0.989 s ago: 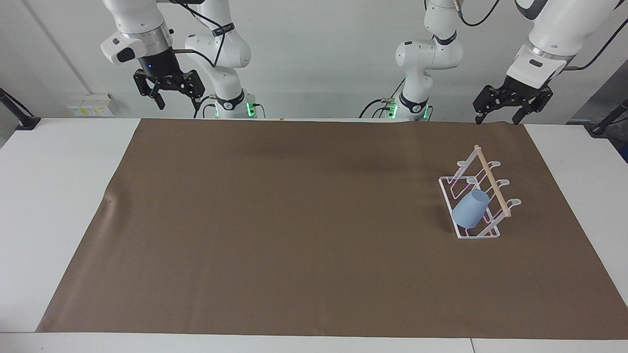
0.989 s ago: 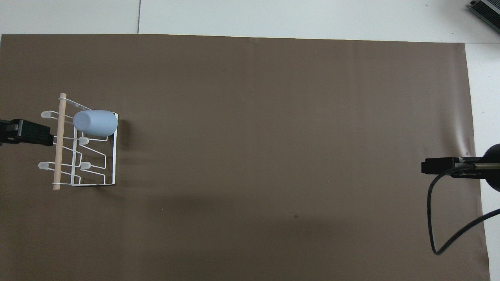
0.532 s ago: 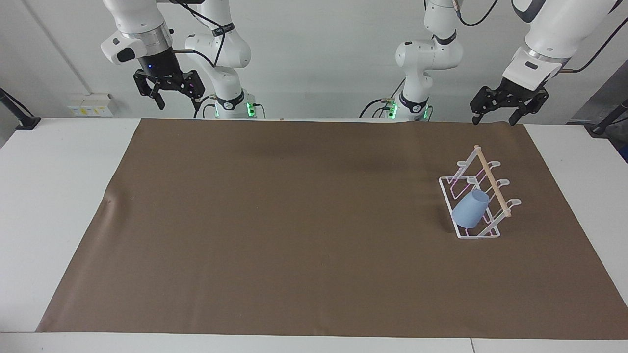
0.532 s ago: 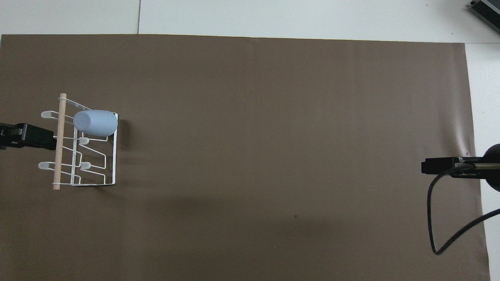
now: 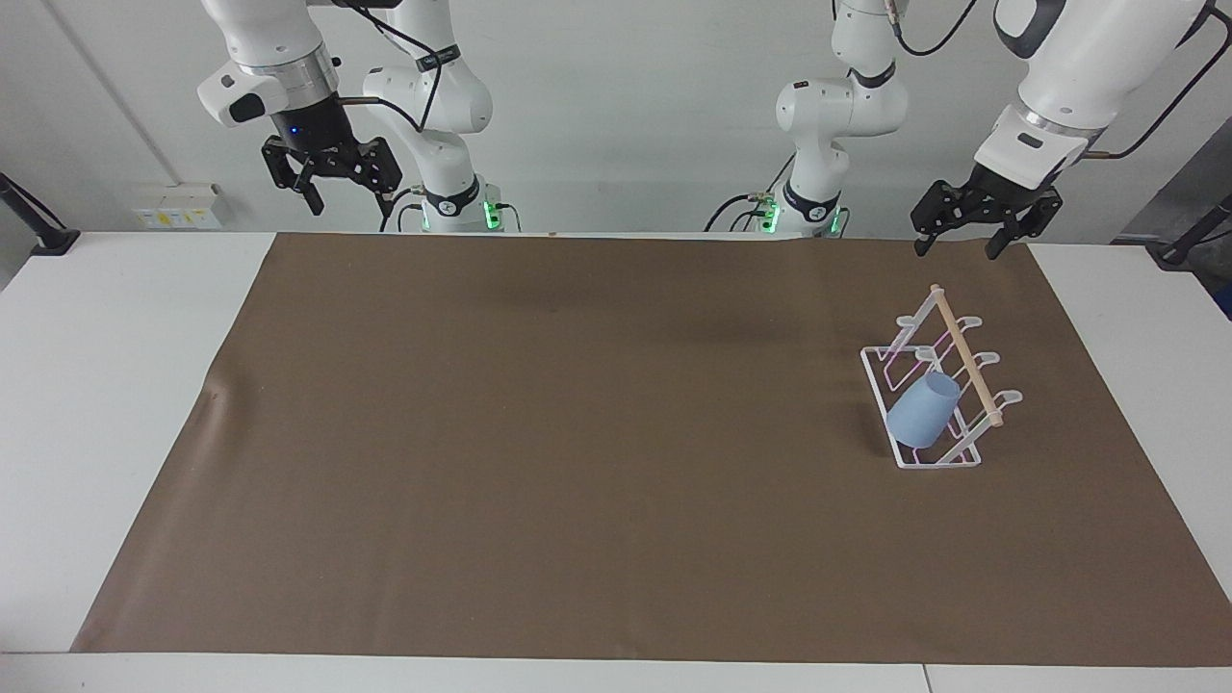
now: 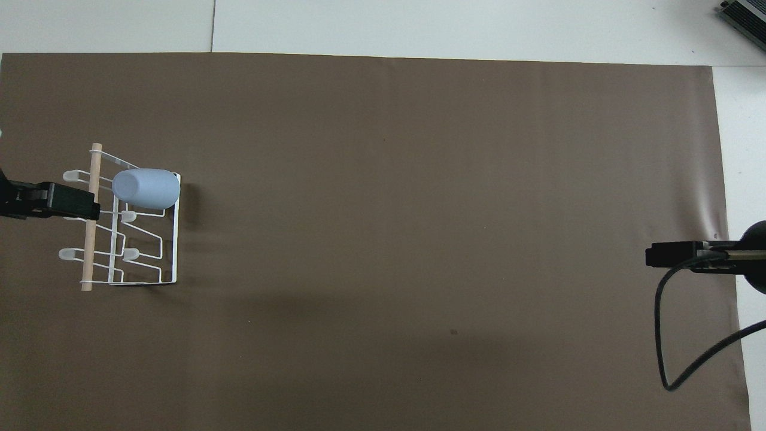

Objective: Hang cup on cup holder

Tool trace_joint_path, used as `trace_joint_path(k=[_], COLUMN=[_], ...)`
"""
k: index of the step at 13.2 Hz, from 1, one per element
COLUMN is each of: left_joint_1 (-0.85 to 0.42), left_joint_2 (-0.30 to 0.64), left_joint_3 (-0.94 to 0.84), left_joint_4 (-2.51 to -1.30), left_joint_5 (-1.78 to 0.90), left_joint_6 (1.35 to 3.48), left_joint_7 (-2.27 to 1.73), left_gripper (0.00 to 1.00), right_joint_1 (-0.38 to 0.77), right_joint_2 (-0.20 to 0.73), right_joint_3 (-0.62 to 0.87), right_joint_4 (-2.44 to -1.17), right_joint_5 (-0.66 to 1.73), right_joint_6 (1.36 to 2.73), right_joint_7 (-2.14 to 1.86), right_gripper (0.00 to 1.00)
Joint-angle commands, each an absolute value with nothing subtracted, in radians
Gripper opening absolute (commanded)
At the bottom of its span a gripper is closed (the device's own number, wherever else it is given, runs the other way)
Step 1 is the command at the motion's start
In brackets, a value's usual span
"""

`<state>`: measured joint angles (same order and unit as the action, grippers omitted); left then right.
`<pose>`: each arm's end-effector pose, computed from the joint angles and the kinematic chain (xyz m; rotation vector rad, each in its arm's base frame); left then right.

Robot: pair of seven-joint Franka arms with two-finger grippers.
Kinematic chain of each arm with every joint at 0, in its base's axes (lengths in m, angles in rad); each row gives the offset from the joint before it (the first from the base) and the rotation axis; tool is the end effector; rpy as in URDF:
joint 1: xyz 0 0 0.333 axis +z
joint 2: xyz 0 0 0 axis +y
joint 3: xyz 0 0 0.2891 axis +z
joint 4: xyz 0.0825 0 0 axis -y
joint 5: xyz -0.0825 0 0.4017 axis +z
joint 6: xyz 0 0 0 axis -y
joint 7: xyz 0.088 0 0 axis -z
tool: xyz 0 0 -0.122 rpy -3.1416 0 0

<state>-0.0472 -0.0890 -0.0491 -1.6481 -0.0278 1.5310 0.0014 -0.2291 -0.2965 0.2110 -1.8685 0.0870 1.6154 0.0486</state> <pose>0.5388 -0.0566 0.5910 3.1154 -0.1530 -0.0457 0.4916 0.0130 0.5938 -3.1126 0.1195 -0.0575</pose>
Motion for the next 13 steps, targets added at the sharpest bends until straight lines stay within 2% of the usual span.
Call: trace_joint_path(k=[1, 13], left_joint_1=[-0.029, -0.018], left_joint_2=[-0.092, -0.1], left_joint_3=[-0.066, -0.064], left_joint_4=[-1.631, -1.638], left_joint_5=[-0.015, -0.015], left_joint_6=[1.496, 1.493], left_joint_7=[0.018, 0.038], left_gripper=[1.0, 1.0], right_joint_1=[-0.241, -0.241], right_joint_2=[-0.307, -0.307], right_joint_3=[0.212, 0.212], right_joint_4=[-1.87, -1.87], right_joint_5=[0.087, 0.087], right_joint_6=[1.614, 1.614], right_joint_7=[0.028, 0.028], right_gripper=[1.0, 1.0])
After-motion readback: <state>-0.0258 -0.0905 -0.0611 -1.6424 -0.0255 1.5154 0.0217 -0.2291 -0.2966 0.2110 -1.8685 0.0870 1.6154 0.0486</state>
